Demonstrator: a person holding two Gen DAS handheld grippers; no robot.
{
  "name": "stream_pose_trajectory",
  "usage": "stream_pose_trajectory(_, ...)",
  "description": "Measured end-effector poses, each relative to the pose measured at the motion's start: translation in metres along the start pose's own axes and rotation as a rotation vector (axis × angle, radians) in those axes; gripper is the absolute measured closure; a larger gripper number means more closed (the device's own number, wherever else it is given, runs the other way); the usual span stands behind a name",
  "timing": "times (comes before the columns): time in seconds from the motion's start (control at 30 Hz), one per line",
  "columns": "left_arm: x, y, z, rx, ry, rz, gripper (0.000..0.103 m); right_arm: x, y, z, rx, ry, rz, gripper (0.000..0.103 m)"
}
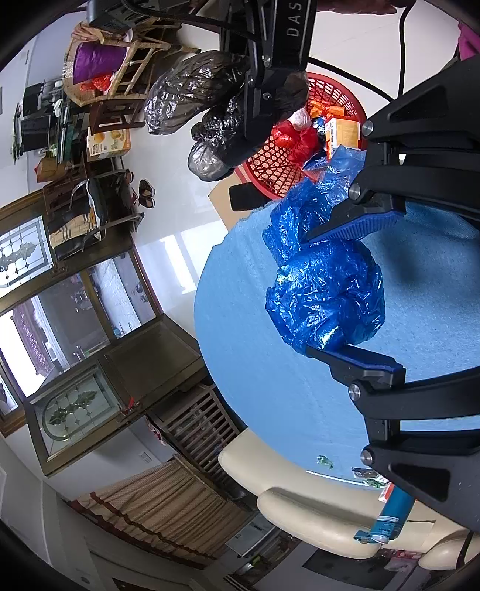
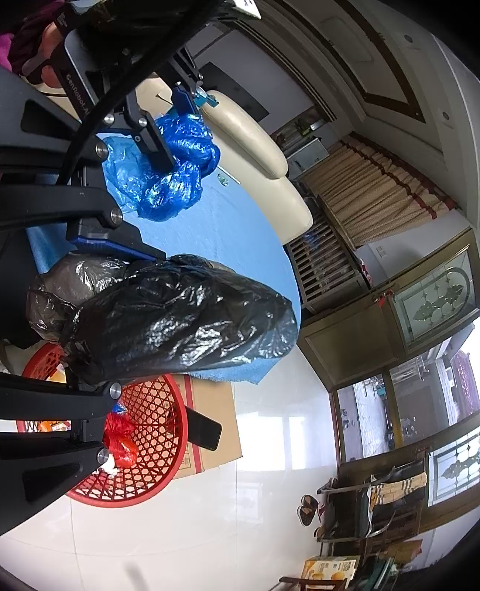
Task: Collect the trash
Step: 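Lower blue and black bags into red basket and open both grippers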
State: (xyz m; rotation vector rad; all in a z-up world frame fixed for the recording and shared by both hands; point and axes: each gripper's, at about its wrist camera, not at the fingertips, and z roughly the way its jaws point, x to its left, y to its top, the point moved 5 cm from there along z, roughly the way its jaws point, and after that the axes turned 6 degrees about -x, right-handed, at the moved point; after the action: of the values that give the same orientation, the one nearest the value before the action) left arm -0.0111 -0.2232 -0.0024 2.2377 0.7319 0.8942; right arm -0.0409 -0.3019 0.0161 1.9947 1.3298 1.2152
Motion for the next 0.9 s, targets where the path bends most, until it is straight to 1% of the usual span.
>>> stream_pose_trajectory(0.13,-0.001,0.002,0.001,-0.003,-0.004,0.012,0.048,0.000,0.004,-0.003,-0.005,-0.007,0.007,0.057)
stream_pose_trajectory(0.33,-0.007,0.006,0.001,-0.009,-0.012,0.034,0.048,0.003,0.000,-0.010,-0.010,-0.019,0.010,0.057)
stream_pose_trajectory(0.63,-0.012,0.005,0.002,-0.015,-0.029,0.062,0.048,0.002,0.000,-0.015,-0.011,-0.036,0.018,0.057)
stream_pose_trajectory(0.9,-0.010,0.004,0.008,0.002,-0.049,0.065,0.048,-0.004,0.002,-0.018,-0.010,-0.064,0.048,0.057)
